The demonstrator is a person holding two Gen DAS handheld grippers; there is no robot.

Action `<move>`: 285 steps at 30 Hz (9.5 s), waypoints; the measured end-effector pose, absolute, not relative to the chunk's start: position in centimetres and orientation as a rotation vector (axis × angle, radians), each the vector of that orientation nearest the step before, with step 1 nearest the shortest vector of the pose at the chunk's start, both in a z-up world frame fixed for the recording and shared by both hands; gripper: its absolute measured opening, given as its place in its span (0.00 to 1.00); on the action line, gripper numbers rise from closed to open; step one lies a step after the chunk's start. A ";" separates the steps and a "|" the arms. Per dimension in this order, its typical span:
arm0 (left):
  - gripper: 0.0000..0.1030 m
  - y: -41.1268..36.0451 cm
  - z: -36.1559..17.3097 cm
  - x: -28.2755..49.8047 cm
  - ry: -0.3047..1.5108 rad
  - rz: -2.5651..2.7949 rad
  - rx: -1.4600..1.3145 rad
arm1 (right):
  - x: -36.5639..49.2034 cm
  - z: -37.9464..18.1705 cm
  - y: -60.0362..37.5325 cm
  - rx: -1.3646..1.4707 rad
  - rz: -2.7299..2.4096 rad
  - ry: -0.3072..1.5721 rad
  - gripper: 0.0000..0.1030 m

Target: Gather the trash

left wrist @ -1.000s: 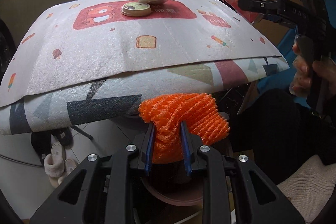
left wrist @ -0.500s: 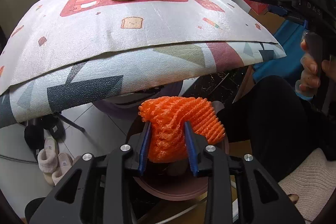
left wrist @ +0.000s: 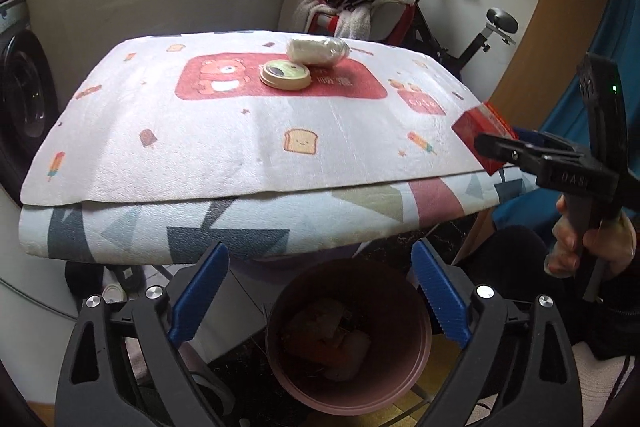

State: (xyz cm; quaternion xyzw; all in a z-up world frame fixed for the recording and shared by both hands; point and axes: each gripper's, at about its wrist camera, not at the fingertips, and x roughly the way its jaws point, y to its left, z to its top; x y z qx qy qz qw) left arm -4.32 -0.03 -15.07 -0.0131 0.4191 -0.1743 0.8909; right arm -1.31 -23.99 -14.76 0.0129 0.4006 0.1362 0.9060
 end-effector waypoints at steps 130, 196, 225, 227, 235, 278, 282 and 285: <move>0.93 -7.1 -21.7 30.6 0.973 -0.385 0.111 | 25.8 -18.3 -28.6 0.027 0.204 0.880 0.52; 0.81 -1.5 -18.0 -7.9 0.900 -0.397 0.028 | -7.0 -18.7 -21.2 0.131 0.343 0.901 0.52; 0.94 0.8 -18.6 -10.4 0.798 -0.240 0.030 | -8.1 -23.5 -16.3 -0.051 0.522 1.040 0.55; 0.94 0.8 -18.7 -10.4 0.803 -0.238 0.024 | -8.1 -23.6 -16.1 -0.059 0.522 1.049 0.57; 0.94 0.8 -18.9 -10.3 0.819 -0.230 0.023 | -8.0 -24.0 -16.0 -0.080 0.494 1.063 0.85; 0.94 0.3 -0.6 -10.4 0.406 -0.119 0.099 | -7.7 -3.6 -21.3 -0.063 0.265 0.637 0.94; 0.94 0.6 0.5 -10.6 0.421 -0.140 0.051 | -8.3 -2.2 -21.4 -0.058 0.267 0.611 0.94; 0.94 0.7 0.9 -10.7 0.427 -0.148 0.036 | -8.7 -1.7 -21.3 -0.061 0.264 0.600 0.94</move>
